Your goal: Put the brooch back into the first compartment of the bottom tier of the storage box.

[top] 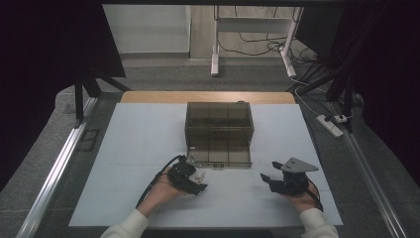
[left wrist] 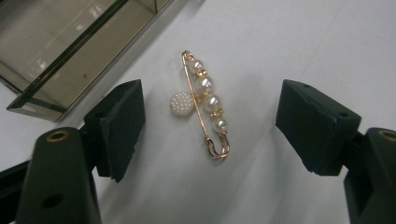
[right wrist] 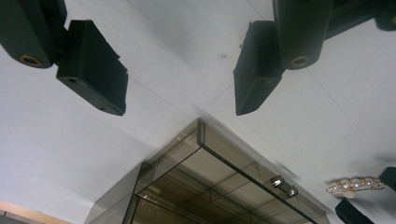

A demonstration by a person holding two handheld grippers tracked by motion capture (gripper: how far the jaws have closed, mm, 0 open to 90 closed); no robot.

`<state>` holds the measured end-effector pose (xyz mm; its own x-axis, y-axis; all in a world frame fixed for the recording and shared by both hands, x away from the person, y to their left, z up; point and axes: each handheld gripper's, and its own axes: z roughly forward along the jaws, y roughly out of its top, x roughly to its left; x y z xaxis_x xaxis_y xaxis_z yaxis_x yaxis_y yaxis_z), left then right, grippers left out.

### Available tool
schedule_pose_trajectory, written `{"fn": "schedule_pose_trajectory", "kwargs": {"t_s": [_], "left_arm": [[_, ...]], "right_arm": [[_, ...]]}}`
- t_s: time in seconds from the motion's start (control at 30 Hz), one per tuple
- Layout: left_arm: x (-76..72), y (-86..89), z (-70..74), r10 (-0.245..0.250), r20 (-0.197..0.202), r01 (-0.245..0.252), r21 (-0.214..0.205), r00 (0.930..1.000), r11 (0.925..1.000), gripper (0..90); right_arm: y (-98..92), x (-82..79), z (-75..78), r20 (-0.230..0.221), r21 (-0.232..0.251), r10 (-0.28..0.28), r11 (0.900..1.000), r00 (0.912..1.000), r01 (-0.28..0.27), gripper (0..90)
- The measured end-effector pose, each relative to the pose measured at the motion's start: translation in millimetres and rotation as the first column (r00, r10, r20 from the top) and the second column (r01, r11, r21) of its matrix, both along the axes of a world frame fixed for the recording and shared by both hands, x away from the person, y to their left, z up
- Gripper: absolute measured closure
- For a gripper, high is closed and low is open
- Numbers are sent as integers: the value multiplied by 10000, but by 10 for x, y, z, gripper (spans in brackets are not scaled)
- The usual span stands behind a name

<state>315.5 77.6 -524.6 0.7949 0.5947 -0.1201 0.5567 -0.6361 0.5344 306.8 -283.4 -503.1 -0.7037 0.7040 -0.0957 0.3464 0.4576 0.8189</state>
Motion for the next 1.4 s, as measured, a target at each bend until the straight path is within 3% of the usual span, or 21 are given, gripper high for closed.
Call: {"fn": "schedule_pose_trajectory", "kwargs": {"t_s": [0.13,0.37,0.5,0.67,0.83,0.9,1.4], "left_arm": [[7,-3,0,44,48,-44,9,10000,10000,249],[-29,-72,-3,-79,567,49,522,9984,9986,288],[-38,-96,4,-221,633,188,523,9977,9985,332],[-45,-91,13,-206,633,179,427,9978,9989,439],[-50,-76,26,-162,633,137,407,9979,9991,655],[-56,-81,29,-181,650,151,455,9977,9989,692],[-45,-42,24,-269,591,256,232,9979,9994,700]], "right_arm": [[9,-3,-3,-68,-36,34,10000,10000,-34,351],[3,3,-7,-110,-24,-15,10000,9999,15,350],[4,4,-10,-159,-51,-40,10000,9999,39,349],[-14,11,-10,-170,-69,-173,9998,9997,171,349],[-12,7,-10,-162,-80,-135,9999,9998,134,349],[-11,8,-11,-165,-116,-128,9999,9998,126,349],[-21,12,-12,-141,-193,-145,9997,9998,143,350]]}}
